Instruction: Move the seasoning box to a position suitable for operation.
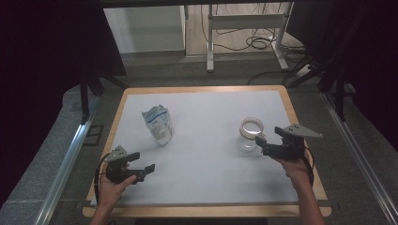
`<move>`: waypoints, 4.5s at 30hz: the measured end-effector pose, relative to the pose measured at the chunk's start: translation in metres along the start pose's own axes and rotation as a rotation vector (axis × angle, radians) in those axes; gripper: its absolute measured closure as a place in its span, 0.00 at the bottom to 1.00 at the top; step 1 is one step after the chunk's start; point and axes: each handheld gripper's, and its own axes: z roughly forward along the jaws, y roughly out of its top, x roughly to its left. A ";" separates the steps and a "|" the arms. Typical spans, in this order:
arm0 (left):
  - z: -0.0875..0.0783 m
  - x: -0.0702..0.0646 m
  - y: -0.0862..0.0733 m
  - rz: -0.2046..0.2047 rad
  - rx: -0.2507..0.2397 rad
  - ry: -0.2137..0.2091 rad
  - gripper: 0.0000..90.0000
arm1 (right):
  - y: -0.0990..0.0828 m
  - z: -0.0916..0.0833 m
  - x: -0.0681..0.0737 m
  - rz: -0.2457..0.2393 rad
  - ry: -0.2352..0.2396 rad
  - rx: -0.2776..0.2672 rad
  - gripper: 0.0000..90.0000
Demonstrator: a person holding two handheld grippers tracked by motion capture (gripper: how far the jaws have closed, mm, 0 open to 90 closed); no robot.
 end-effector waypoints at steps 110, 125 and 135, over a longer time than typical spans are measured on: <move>0.007 -0.004 -0.003 0.010 0.020 -0.032 0.15 | -0.014 0.061 0.066 -0.253 0.321 0.344 0.11; 0.006 -0.004 -0.003 0.012 0.019 -0.029 0.15 | 0.015 0.015 0.056 -0.138 0.282 0.092 0.16; 0.008 -0.005 -0.004 0.014 0.028 -0.025 0.15 | -0.005 -0.022 0.050 -0.084 0.093 0.013 0.56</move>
